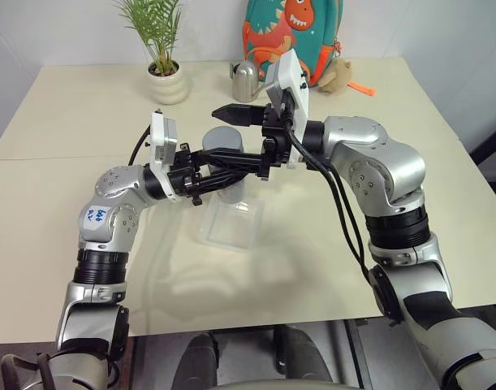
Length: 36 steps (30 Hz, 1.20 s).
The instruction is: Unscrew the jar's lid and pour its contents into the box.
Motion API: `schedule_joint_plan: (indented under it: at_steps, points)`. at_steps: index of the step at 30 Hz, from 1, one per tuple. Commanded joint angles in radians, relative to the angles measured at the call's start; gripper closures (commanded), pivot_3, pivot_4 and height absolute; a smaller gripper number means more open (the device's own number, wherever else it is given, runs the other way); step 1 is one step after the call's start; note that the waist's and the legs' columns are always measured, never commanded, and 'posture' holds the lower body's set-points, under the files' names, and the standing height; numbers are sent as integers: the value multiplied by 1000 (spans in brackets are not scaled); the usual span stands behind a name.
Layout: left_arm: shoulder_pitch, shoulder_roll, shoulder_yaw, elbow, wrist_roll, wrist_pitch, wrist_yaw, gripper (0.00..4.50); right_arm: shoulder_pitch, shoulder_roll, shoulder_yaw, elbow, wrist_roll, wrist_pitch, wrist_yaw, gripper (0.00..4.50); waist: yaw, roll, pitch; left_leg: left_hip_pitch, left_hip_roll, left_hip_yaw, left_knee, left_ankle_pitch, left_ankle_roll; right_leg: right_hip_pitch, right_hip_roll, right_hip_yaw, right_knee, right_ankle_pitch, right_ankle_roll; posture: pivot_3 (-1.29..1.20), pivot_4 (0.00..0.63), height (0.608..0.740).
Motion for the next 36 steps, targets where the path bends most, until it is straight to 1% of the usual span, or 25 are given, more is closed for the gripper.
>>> schedule_joint_plan:
  at_steps: [1, 5, 10, 15, 17, 19, 23, 28, 32, 36]
  points:
    - [-5, 10, 0, -57, -13, 3, -16, 2549, -39, -28, -23, 35, -19, -55, 22, 38, 0, 0, 0, 0, 0, 0, 0, 0, 0, 0, 0, 0, 0, 0, 0, 0, 150, 740]
    - [-5, 12, 4, -59, -13, 6, -17, 2549, -48, -76, -39, 90, -31, -84, 59, 38, 0, 0, 0, 0, 0, 0, 0, 0, 0, 0, 0, 0, 0, 0, 0, 0, 150, 740]
    - [-13, 8, 7, -52, -13, 2, -15, 2549, -44, -188, -52, 162, -42, -131, 152, 38, 2, 0, 0, 0, 0, 0, 0, 0, 0, 0, 0, 0, 0, 0, 0, 0, 150, 740]
    - [0, 3, 9, -61, -13, -3, -15, 2549, -50, -272, -94, 213, -22, -134, 199, 38, 7, 0, 0, 0, 0, 0, 0, 0, 0, 1, 0, 0, -2, 0, 1, 0, 150, 740]
    - [6, 4, 13, -62, -11, -4, -16, 2549, -45, -288, -105, 210, -14, -124, 219, 38, 4, 0, 0, 0, 0, 1, 0, 0, 0, 0, 0, 0, -2, 0, 1, 0, 150, 740]
    - [5, 6, 16, -61, -9, -4, -14, 2549, -42, -286, -112, 189, 9, -97, 233, 38, -5, 0, 0, 0, 0, 1, -1, 0, 0, 0, 0, 1, -2, 0, 1, 0, 150, 740]
    - [4, 8, 19, -60, -6, -4, -8, 2549, -32, -255, -103, 111, 57, -42, 248, 38, -2, 0, 0, 1, 0, 2, 0, 0, 0, 0, 0, 2, -2, 0, 1, 0, 150, 740]
    - [4, 5, 13, -58, -1, -5, -3, 2549, -28, -171, -85, -7, 115, 42, 191, 38, 0, 0, 0, 0, 0, 2, 0, 0, 0, 0, 0, 2, -1, 0, 1, 0, 150, 740]
    - [7, 0, 5, -58, 2, -2, -2, 2549, -30, -94, -21, -73, 85, 84, 98, 38, 1, 0, 0, 0, 0, 2, 1, 0, 0, 0, 0, 2, 0, 0, 1, 0, 150, 740]
    - [3, -4, -3, -58, 3, 1, -2, 2549, -33, -45, 36, -76, 35, 88, 32, 38, 0, 0, 0, 0, 0, 2, 1, 0, 0, 0, 0, 2, 0, 0, 1, 0, 150, 740]
